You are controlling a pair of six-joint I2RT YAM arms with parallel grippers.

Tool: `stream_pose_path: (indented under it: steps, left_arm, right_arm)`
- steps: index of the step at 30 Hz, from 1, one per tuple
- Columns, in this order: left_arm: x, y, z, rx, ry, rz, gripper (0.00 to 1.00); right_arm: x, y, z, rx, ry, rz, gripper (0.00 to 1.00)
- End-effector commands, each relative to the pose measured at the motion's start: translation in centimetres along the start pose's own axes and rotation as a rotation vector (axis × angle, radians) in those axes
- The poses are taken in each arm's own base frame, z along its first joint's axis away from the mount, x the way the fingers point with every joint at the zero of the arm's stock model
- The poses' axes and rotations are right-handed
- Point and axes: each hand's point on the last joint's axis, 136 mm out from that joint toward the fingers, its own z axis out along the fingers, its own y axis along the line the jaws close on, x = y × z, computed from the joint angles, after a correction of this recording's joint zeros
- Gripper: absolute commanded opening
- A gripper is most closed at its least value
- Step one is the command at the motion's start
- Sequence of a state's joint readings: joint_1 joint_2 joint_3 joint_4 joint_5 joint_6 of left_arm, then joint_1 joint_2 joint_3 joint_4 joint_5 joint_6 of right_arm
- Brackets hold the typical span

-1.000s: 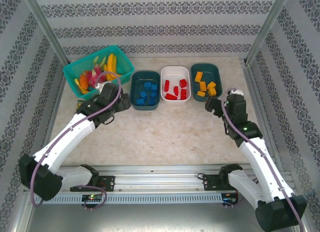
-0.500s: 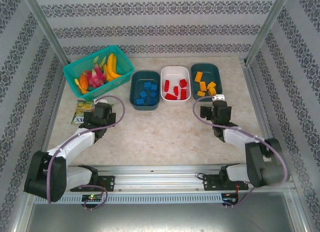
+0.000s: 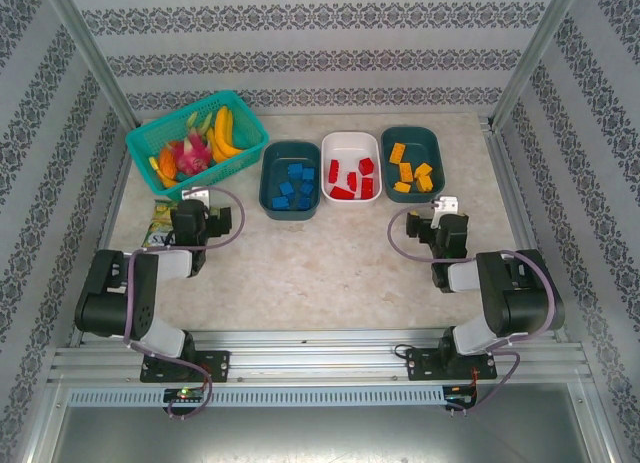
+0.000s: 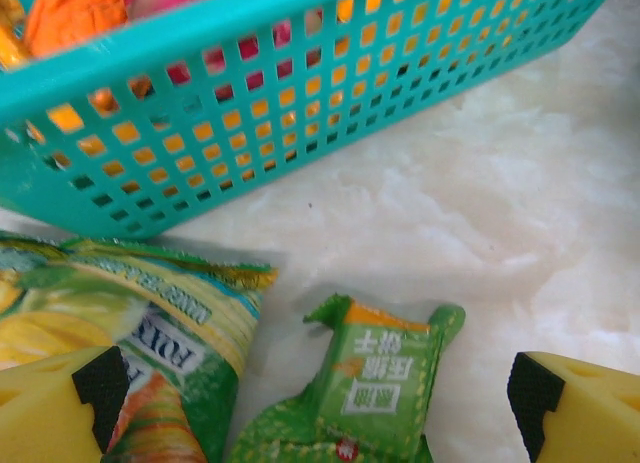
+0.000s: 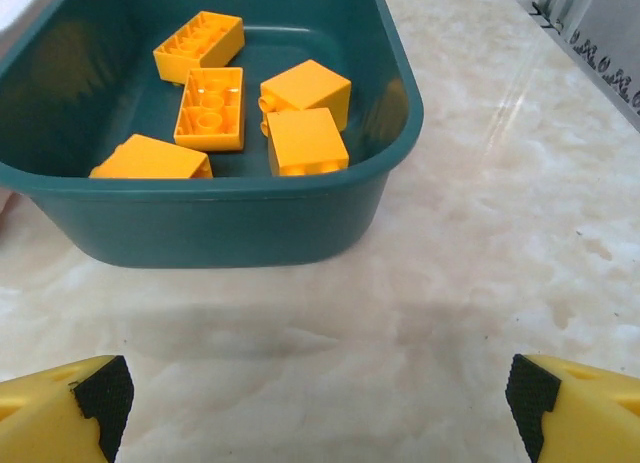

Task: Sort the legos into containers by color

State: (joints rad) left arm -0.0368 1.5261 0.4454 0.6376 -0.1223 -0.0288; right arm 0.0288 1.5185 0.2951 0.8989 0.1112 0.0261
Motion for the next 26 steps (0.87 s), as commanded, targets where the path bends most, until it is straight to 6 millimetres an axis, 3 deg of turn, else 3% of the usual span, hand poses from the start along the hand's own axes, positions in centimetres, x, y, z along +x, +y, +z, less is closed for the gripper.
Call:
stream_pose_path:
  steps: [1, 26]
  left_arm:
    - [-2.03, -0.68, -0.17, 0.065, -0.151, -0.003, 1.00]
    - [-1.89, -0.47, 0.09, 0.070, -0.124, -0.019, 1.00]
  right_arm:
    - [-3.80, 0.50, 0.54, -0.018, -0.102, 0.015, 0.98]
    - [-4.28, 0.75, 0.83, -0.030, -0.096, 0.012, 0.98]
